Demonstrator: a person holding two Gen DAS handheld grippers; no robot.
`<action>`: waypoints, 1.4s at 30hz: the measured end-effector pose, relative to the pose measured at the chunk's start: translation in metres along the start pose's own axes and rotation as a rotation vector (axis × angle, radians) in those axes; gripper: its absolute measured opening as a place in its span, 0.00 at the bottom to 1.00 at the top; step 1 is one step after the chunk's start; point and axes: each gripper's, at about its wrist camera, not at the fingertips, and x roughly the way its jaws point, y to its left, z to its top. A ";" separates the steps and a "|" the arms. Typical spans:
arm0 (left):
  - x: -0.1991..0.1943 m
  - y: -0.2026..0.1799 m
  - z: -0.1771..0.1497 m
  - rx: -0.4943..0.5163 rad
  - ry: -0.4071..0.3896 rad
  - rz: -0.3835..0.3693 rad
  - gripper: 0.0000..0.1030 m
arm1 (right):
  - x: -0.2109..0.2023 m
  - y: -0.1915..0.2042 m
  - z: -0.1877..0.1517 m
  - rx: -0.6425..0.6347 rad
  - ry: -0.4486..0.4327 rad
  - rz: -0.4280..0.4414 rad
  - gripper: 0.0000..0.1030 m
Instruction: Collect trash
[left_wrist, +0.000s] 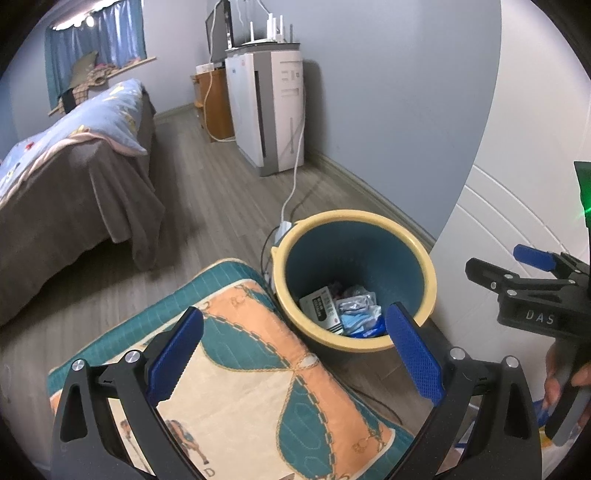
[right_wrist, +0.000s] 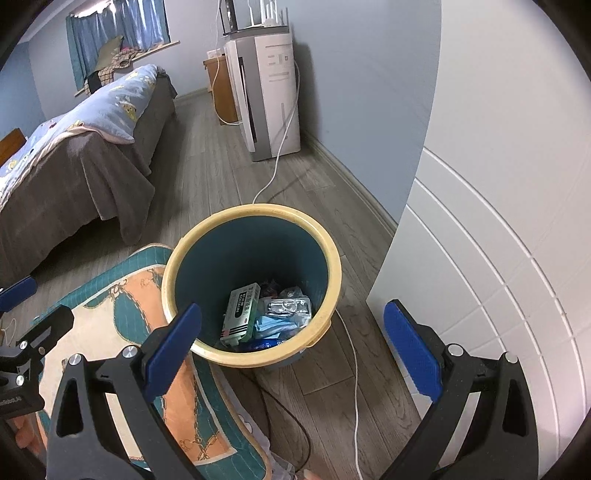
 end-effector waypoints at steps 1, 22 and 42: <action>0.000 0.000 0.000 0.000 0.001 0.000 0.95 | 0.000 0.000 0.000 0.000 0.000 0.000 0.94; 0.008 0.000 -0.003 0.016 0.015 -0.005 0.95 | 0.009 0.003 0.001 -0.012 0.027 0.003 0.94; 0.009 0.005 -0.005 0.005 0.018 -0.025 0.95 | 0.012 0.003 0.000 -0.021 0.028 -0.001 0.94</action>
